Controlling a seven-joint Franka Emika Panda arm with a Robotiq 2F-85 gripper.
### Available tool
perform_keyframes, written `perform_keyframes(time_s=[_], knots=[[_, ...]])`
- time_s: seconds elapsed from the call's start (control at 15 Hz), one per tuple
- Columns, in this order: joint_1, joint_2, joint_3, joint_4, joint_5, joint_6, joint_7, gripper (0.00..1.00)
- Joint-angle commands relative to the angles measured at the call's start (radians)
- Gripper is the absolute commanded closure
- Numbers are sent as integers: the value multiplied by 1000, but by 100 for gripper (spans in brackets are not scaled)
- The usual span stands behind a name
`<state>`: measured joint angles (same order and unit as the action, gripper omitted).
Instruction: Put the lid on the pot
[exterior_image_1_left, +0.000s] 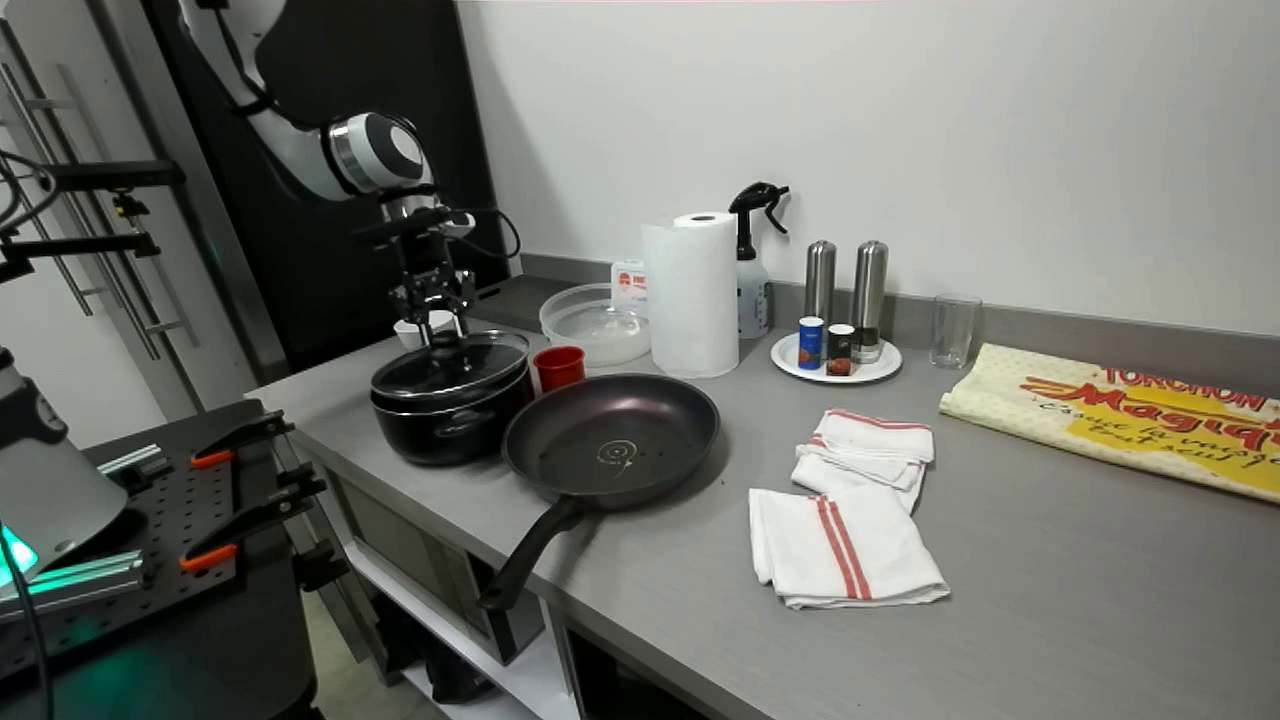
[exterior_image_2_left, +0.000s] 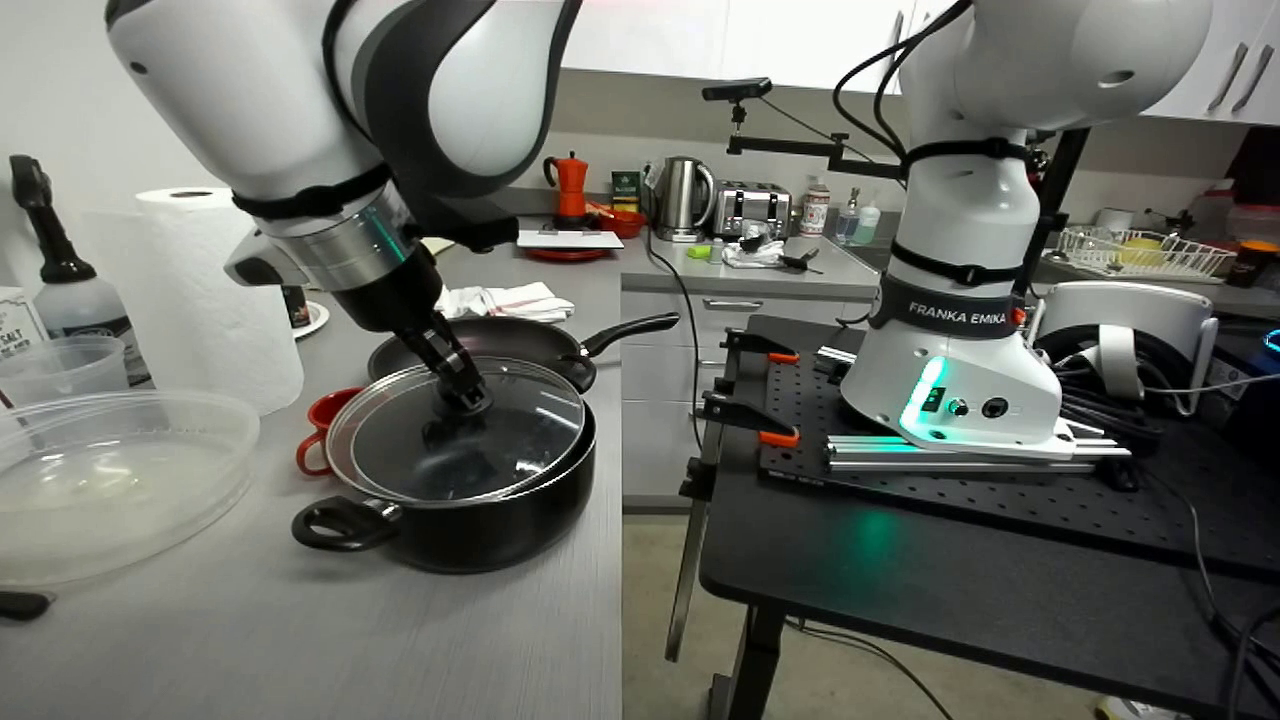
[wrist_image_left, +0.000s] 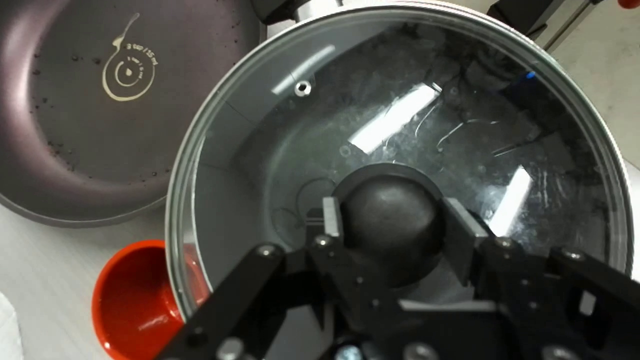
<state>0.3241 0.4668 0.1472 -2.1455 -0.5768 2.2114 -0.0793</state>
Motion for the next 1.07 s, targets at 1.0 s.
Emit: perform_keyframes(time_s=[1.0], knots=[[-49,-65,-3,-102,-18,62,-11,75]])
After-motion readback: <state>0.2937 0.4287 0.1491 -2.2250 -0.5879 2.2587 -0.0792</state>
